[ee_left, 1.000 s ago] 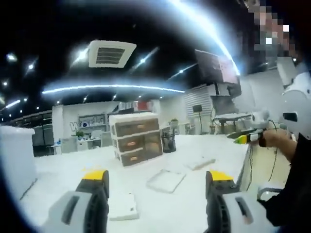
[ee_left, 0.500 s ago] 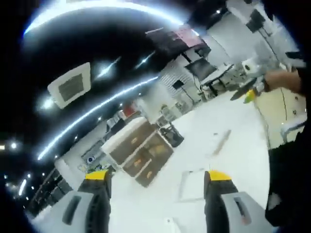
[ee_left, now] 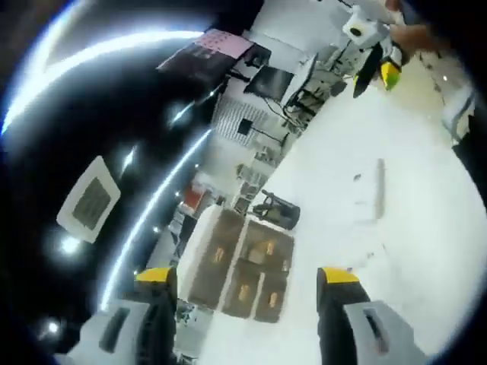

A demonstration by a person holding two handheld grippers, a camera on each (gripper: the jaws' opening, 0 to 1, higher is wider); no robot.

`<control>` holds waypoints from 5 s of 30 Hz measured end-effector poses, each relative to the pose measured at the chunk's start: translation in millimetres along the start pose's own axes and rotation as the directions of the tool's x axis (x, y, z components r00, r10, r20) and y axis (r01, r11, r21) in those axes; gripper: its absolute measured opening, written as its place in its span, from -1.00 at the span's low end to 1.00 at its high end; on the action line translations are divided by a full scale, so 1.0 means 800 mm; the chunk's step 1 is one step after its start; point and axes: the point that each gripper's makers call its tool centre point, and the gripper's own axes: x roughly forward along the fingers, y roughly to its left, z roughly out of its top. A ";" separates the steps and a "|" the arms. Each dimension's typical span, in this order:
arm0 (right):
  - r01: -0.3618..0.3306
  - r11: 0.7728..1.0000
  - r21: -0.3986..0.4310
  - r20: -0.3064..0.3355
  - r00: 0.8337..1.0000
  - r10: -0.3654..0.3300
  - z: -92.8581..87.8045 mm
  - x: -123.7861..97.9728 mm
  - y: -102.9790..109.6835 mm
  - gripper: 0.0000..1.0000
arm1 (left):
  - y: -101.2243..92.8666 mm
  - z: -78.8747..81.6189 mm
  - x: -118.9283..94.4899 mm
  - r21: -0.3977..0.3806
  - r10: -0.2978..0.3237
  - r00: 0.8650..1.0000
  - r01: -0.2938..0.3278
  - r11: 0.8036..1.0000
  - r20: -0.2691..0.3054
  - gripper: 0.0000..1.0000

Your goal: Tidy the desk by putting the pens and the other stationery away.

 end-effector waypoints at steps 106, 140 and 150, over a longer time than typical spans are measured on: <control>0.055 0.995 0.084 0.019 0.998 -0.057 -0.002 -0.028 -0.008 0.09 | 0.028 -0.044 0.151 0.349 0.105 0.976 -0.033 0.937 -0.190 -0.84; 0.006 0.995 0.098 0.026 1.000 -0.009 0.001 -0.015 0.001 0.09 | 0.023 -0.029 0.123 0.339 0.118 0.974 -0.047 0.939 -0.193 -0.84; -0.010 0.994 0.106 0.026 1.000 0.007 -0.002 -0.011 0.007 0.09 | 0.002 -0.032 0.096 0.097 0.038 0.993 -0.027 0.995 -0.111 -0.22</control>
